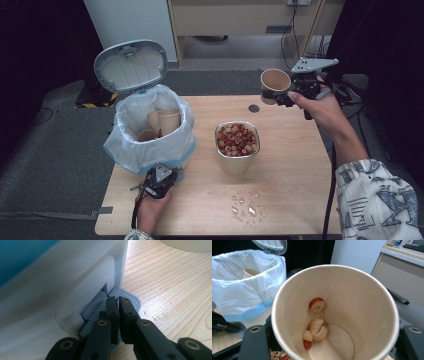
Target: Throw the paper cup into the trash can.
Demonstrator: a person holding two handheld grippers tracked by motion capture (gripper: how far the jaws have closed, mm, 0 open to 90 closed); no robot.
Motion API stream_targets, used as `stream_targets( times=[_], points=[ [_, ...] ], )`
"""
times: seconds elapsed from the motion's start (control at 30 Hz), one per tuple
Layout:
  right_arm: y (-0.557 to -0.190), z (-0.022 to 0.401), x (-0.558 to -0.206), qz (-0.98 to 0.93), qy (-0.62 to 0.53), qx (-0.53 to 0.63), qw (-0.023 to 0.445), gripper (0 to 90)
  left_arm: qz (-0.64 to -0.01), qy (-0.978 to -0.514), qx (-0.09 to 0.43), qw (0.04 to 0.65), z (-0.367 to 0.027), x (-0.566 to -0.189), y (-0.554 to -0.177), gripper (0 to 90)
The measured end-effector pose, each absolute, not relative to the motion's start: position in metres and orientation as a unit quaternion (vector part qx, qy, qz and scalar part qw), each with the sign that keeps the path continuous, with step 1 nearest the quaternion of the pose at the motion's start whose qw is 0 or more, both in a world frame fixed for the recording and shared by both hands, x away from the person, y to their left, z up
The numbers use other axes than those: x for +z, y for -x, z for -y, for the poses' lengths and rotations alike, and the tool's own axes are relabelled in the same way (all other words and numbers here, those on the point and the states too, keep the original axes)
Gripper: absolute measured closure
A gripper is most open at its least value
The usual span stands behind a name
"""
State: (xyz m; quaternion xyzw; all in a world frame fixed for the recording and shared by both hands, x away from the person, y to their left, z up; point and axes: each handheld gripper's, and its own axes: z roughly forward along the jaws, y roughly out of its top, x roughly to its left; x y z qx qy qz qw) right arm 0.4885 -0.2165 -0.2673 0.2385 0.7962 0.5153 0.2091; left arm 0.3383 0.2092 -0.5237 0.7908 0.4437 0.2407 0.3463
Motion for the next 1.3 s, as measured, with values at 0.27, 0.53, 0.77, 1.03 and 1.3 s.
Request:
stream_targets(
  times=[0.27, 0.53, 0.77, 1.03, 1.3],
  points=[
    [-0.49, 0.213, -0.265, -0.787, -0.246, 0.53, 0.197, 29.4, -0.443, -0.791, 0.241, 0.346, -0.209, -0.524, -0.338, 85.6],
    [-0.49, 0.206, -0.264, -0.787, -0.258, 0.532, 0.179, 29.3, -0.444, -0.791, 0.242, 0.345, -0.209, -0.524, -0.338, 85.6],
    [-0.488, 0.196, -0.261, -0.787, -0.254, 0.536, 0.168, 29.2, -0.443, -0.791, 0.244, 0.344, -0.209, -0.524, -0.338, 85.5],
    [-0.488, 0.184, -0.26, -0.79, -0.249, 0.536, 0.166, 29.1, -0.44, -0.793, 0.246, 0.343, -0.208, -0.524, -0.337, 85.5],
    [-0.488, 0.175, -0.259, -0.791, -0.249, 0.536, 0.16, 29.2, -0.439, -0.793, 0.248, 0.341, -0.207, -0.524, -0.337, 85.5]
  ],
)
